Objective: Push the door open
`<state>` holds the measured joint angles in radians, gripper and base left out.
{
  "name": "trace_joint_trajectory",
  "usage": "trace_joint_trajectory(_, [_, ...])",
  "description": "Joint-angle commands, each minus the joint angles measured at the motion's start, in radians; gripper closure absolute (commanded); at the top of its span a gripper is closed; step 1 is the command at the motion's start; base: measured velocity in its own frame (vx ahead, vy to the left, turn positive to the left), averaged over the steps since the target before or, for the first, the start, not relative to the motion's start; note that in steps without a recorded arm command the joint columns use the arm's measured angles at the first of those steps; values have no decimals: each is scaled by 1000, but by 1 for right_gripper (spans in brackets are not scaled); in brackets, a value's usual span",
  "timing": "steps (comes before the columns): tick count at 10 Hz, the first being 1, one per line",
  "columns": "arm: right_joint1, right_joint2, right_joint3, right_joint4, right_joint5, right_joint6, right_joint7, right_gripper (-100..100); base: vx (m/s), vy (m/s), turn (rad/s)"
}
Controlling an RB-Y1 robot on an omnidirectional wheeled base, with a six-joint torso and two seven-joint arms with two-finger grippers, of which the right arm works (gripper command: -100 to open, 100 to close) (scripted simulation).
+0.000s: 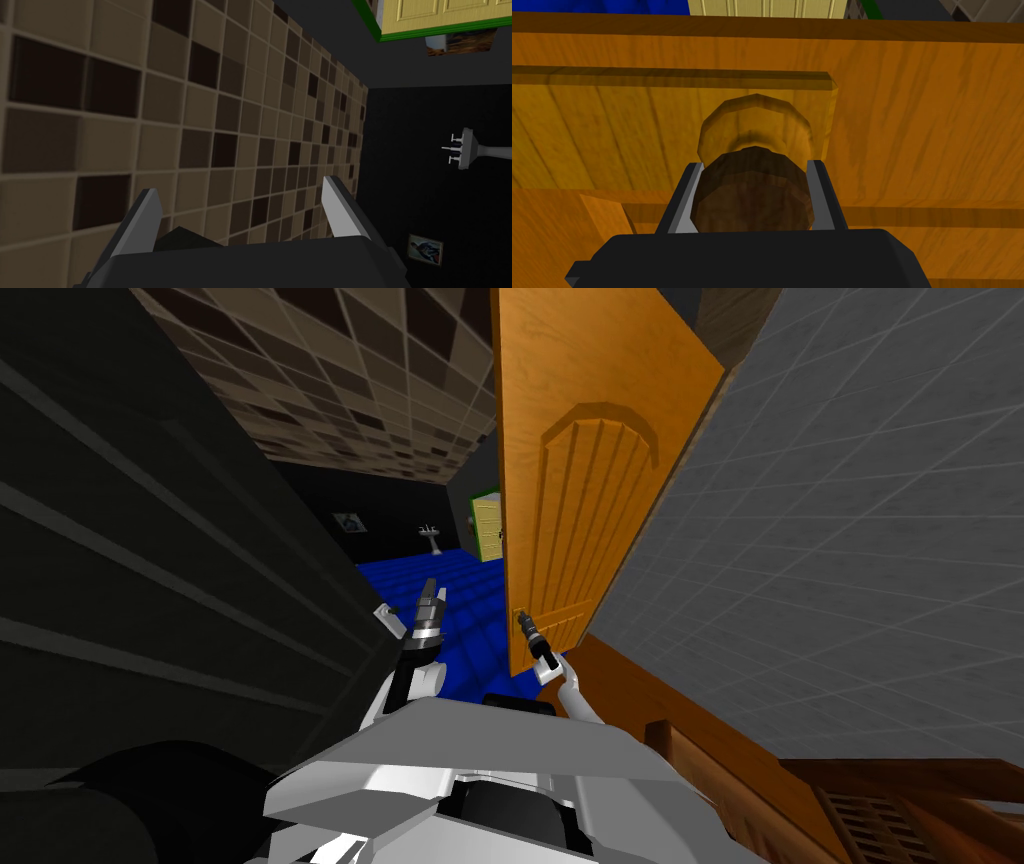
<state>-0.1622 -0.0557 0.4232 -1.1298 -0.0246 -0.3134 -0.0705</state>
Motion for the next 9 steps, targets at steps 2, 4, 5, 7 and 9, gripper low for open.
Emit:
trace_joint_trajectory(2, [-16, 3, -45, 8, -2, -3, 9, 100, 73, 105, -42])
trace_joint_trajectory(4, [-20, 10, -66, 19, -3, -4, 14, 100, 72, 95, -19])
trace_joint_trajectory(5, [-23, 14, -75, 24, -3, -5, 17, 100, 55, 101, -49])
trace_joint_trajectory(7, [-27, 22, -94, 33, -3, -6, 22, 100, 77, 104, -49])
trace_joint_trajectory(9, [-33, 36, -125, 49, -3, -8, 30, 100, 77, 146, -46])
